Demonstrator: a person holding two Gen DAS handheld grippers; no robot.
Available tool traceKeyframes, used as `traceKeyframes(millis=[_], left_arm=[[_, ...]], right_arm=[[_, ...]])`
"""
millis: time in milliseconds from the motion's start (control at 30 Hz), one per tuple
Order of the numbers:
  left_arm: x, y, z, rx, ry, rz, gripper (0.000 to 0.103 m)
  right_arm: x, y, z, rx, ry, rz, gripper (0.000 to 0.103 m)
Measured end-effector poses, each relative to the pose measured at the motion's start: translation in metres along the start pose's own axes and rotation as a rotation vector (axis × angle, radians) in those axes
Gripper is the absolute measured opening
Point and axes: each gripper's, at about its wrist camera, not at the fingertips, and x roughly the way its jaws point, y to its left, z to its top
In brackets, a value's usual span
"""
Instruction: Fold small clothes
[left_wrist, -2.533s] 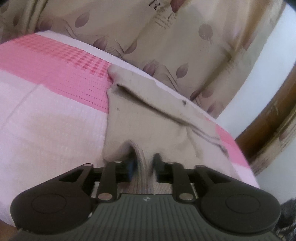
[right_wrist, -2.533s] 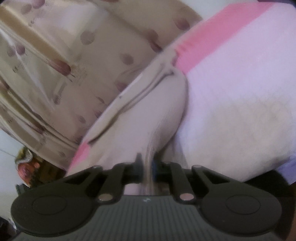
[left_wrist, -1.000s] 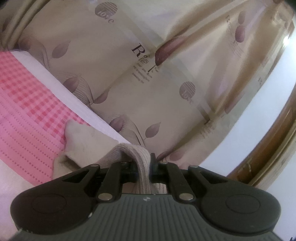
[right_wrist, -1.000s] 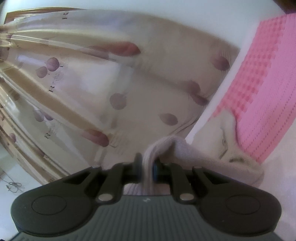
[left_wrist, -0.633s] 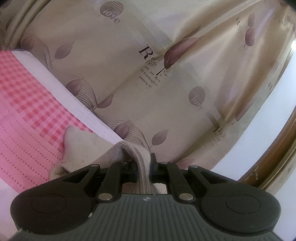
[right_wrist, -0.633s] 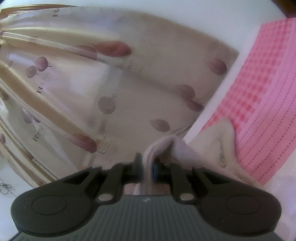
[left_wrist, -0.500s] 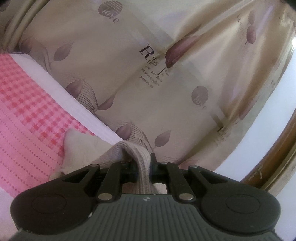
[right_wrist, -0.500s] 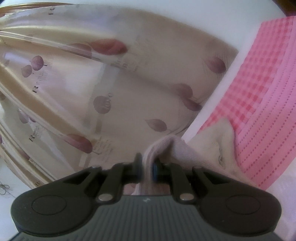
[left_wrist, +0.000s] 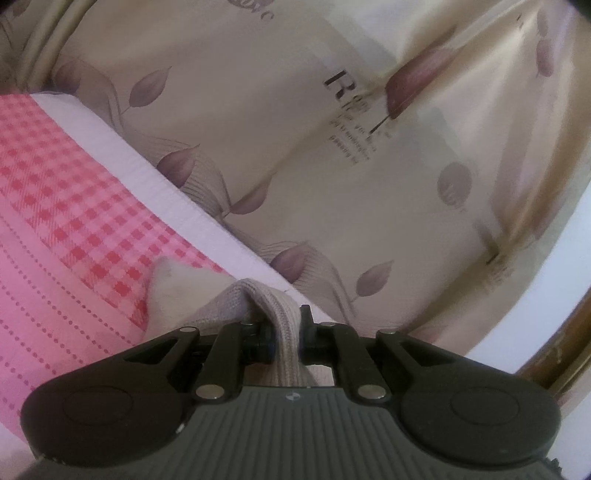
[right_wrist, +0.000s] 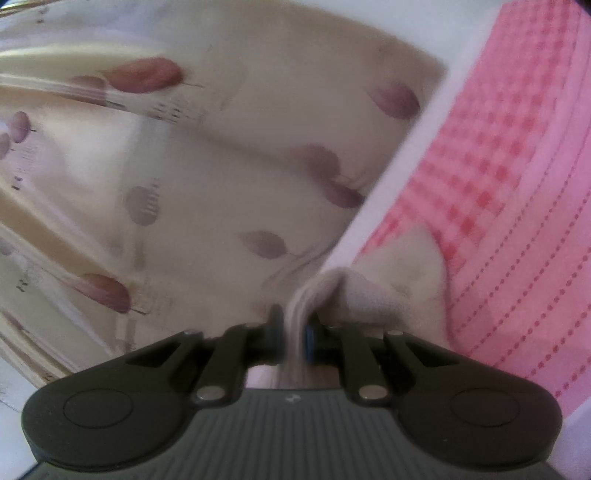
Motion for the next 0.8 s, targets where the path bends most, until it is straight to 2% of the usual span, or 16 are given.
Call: traceKeyframes(millis=[233, 367, 433, 500, 533, 600, 633, 667, 700, 800], left_arm=[[0.024, 0.014, -0.002, -0.021, 0.030, 0.048, 0.011], [0.033, 0.019, -0.003, -0.030, 0.041, 0.053, 0.011], [0.036, 0.020, -0.003, -0.039, 0.053, 0.051, 0.018], [0.038, 0.021, -0.001, -0.049, 0.048, 0.038, 0.032], [0.039, 0.021, 0.000, -0.050, 0.041, 0.036, 0.036], [0.038, 0.021, 0.002, -0.060, 0.015, 0.028, 0.051], [0.037, 0.020, 0.004, -0.065, -0.003, 0.024, 0.056], [0.035, 0.020, 0.006, -0.066, -0.033, 0.025, 0.065], [0.033, 0.019, 0.007, -0.062, -0.060, 0.031, 0.073], [0.027, 0.018, 0.014, -0.057, -0.121, 0.042, 0.076]], right_arm=[[0.024, -0.023, 0.001, 0.048, 0.020, -0.050, 0.014], [0.031, -0.034, 0.002, 0.094, 0.029, -0.040, 0.015], [0.034, -0.039, 0.004, 0.134, 0.033, -0.031, 0.018], [0.034, -0.046, 0.007, 0.203, 0.022, 0.011, 0.024], [0.033, -0.049, 0.009, 0.232, 0.012, 0.043, 0.030], [0.029, -0.054, 0.012, 0.277, -0.029, 0.092, 0.044], [0.028, -0.054, 0.014, 0.288, -0.049, 0.107, 0.057], [0.026, -0.055, 0.016, 0.299, -0.069, 0.121, 0.069], [0.024, -0.056, 0.018, 0.307, -0.085, 0.125, 0.072], [0.019, -0.053, 0.020, 0.294, -0.098, 0.124, 0.072]])
